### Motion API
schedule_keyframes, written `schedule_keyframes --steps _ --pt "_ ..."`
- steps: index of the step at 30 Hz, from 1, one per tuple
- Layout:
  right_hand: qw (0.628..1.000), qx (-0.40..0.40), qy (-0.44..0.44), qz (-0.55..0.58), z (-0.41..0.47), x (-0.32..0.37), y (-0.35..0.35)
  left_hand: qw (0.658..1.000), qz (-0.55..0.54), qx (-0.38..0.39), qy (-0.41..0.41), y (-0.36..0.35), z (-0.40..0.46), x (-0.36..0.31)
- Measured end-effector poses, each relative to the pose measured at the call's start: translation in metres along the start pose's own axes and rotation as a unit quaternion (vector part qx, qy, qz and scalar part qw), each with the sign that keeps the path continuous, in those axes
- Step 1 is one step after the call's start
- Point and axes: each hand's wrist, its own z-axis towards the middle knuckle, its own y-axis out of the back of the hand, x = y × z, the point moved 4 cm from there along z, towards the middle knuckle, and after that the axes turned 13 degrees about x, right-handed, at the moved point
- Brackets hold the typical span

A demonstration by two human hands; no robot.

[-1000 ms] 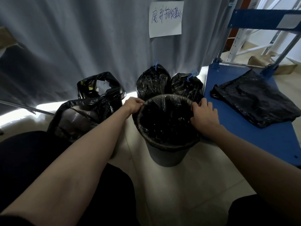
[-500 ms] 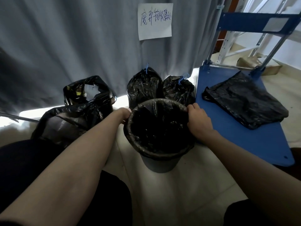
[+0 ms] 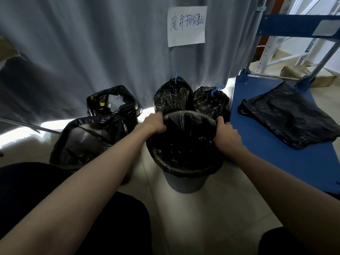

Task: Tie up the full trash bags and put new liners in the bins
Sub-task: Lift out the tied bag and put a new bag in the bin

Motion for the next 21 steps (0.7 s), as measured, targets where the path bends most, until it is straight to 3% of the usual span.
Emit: schedule_keyframes --steps 13,21 --pt "0.993 0.032 0.059 0.094 0.027 0.071 -0.035 0.997 0.055 -0.051 0.026 0.0 -0.036 0.074" --pt "0.988 -0.033 0.151 -0.027 0.018 0.114 -0.056 0.986 0.121 -0.042 0.102 -0.002 -0.043 0.103"
